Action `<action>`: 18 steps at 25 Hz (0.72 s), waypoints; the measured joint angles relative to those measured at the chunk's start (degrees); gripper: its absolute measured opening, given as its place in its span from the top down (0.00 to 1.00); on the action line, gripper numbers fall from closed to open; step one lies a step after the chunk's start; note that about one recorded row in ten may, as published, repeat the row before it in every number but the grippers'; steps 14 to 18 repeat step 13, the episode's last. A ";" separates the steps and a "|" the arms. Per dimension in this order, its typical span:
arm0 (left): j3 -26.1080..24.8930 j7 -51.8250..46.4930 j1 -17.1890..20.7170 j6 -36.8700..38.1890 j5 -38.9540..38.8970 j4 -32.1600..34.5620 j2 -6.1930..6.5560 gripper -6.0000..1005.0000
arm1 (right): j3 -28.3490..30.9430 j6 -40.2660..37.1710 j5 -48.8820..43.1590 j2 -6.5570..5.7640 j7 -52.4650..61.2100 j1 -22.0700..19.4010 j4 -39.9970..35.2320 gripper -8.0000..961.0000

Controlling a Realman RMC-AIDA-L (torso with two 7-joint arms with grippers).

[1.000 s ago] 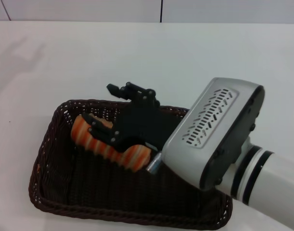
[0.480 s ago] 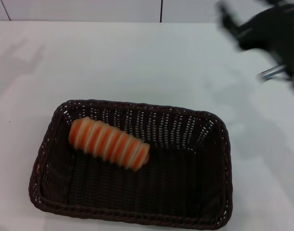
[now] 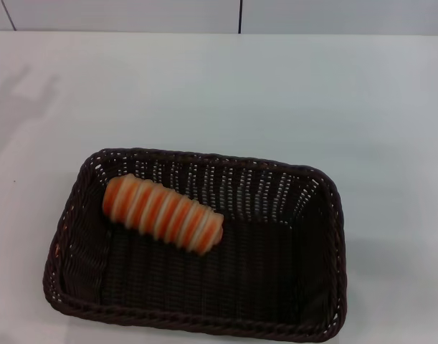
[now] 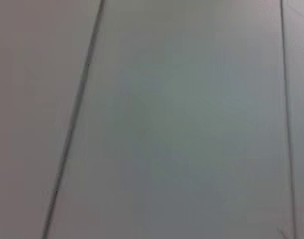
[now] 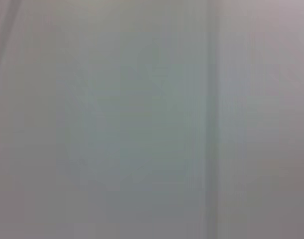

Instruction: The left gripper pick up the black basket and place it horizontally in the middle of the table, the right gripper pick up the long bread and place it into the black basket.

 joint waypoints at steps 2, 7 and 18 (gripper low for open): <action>0.00 4.10 0.00 -0.88 -2.09 3.31 -0.01 0.41 | 0.60 -6.15 3.18 0.00 0.00 1.76 -5.18 0.30; -0.62 13.20 -0.11 -1.46 -6.48 10.82 -0.01 0.41 | 3.69 -10.17 5.87 -0.01 0.00 4.74 -11.87 0.30; -4.75 17.02 -0.15 -1.62 -6.98 15.27 -0.09 0.41 | 6.35 -13.69 10.49 -0.15 0.16 8.26 -19.06 0.30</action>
